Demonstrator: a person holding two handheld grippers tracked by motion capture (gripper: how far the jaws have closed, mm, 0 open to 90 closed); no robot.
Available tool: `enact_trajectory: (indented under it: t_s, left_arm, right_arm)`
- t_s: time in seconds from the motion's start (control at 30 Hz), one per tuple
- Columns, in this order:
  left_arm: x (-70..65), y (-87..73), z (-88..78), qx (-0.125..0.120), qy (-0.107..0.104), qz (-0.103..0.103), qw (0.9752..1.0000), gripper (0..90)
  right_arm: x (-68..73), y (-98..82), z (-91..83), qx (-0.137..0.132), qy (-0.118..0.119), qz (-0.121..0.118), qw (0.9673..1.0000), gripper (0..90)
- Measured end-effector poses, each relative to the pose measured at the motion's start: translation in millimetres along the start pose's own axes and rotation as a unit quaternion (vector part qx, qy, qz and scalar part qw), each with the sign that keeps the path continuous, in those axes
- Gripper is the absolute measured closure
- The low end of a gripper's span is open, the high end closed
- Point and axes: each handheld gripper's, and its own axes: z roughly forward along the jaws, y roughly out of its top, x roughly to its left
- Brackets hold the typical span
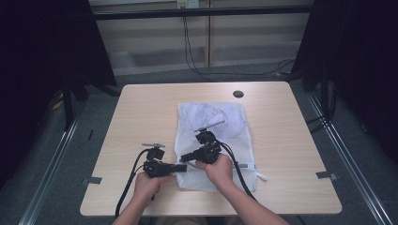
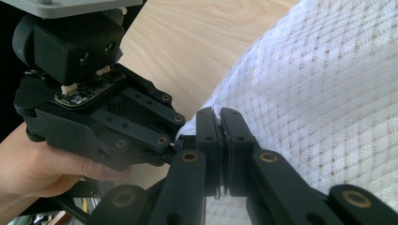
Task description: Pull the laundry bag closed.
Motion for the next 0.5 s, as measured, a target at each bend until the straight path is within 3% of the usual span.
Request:
enact_trajectory:
  t_s: [0.5]
  left_arm:
    - [-1.2, -0.5, 0.4, -0.004, 0.002, 0.001, 1.0, 88.8]
  right_arm:
    - [-10.3, -5.3, -8.4, -0.004, 0.001, 0.01, 0.9999, 87.2]
